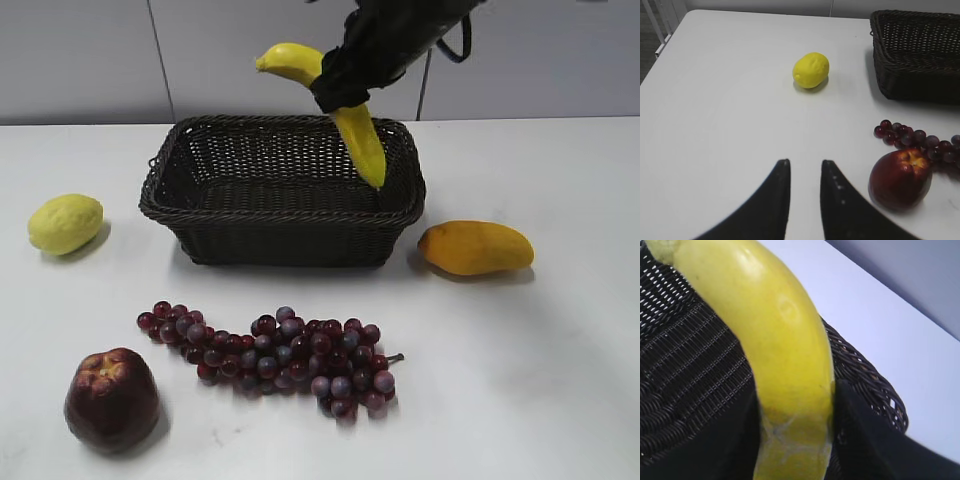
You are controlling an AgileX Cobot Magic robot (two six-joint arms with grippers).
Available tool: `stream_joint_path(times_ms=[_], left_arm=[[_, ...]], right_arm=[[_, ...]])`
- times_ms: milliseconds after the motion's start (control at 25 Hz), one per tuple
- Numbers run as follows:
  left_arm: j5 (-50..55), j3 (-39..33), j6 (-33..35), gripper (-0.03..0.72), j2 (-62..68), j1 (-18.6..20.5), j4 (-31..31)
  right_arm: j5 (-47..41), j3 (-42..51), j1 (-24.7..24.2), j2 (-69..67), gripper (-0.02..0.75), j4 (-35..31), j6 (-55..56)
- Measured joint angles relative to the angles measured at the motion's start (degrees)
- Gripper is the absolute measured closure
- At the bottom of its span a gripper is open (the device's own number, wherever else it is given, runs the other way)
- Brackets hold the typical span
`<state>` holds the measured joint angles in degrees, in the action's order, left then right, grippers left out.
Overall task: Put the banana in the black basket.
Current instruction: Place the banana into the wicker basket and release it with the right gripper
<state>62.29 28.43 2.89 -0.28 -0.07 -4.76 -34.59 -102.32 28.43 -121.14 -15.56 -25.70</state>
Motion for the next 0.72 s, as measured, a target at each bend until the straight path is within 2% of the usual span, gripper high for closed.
stream_joint_path(times_ms=[160, 240, 480, 720], left_arm=[[0.0, 0.0, 0.0, 0.486, 0.0, 0.0, 0.0], [0.0, 0.0, 0.0, 0.486, 0.0, 0.0, 0.0], [0.0, 0.0, 0.0, 0.486, 0.0, 0.0, 0.0], [0.0, 0.0, 0.0, 0.486, 0.0, 0.0, 0.0]], right_arm=[[2.4, -0.3, 0.1, -1.8, 0.371, 0.6, -1.1], [2.2, -0.3, 0.1, -2.3, 0.337, 0.7, -3.0], [0.7, -0.7, 0.5, -2.4, 0.144, 0.8, -6.0], [-12.4, -6.8, 0.6, -2.2, 0.122, 2.2, -3.7]])
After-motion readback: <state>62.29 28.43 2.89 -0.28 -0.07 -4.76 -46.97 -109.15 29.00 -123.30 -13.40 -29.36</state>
